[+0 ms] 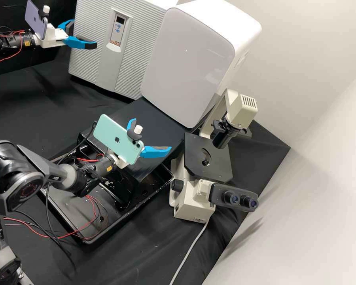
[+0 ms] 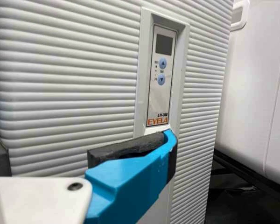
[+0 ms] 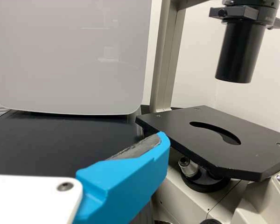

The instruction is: Open the incubator door

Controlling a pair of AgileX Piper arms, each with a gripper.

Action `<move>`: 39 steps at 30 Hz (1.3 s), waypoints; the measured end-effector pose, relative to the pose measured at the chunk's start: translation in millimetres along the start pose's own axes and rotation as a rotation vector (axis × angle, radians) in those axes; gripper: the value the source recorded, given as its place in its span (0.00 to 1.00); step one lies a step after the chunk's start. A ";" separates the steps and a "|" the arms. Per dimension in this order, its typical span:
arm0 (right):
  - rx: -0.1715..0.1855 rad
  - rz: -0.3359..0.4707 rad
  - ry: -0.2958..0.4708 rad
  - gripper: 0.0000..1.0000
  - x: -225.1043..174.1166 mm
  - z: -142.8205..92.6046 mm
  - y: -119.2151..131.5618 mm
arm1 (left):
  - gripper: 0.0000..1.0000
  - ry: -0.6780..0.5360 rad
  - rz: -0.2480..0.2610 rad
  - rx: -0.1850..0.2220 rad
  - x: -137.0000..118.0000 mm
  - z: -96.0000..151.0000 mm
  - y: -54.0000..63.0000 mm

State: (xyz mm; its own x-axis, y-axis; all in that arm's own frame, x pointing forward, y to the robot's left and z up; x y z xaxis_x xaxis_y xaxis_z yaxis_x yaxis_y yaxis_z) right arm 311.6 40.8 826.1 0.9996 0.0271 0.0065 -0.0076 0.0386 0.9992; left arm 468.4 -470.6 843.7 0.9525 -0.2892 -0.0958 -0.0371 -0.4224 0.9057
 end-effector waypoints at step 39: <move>0.000 0.000 0.000 1.00 0.0 0.0 0.0 | 0.00 0.008 0.016 0.013 -1.2 0.7 4.3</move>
State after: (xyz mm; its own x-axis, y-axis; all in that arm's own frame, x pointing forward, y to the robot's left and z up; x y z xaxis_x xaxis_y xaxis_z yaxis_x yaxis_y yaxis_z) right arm 311.6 40.8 826.1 0.9996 0.0271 0.0065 -0.0076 0.0386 0.9992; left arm 466.9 -472.7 847.4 0.9542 -0.2891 -0.0775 -0.0567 -0.4288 0.9016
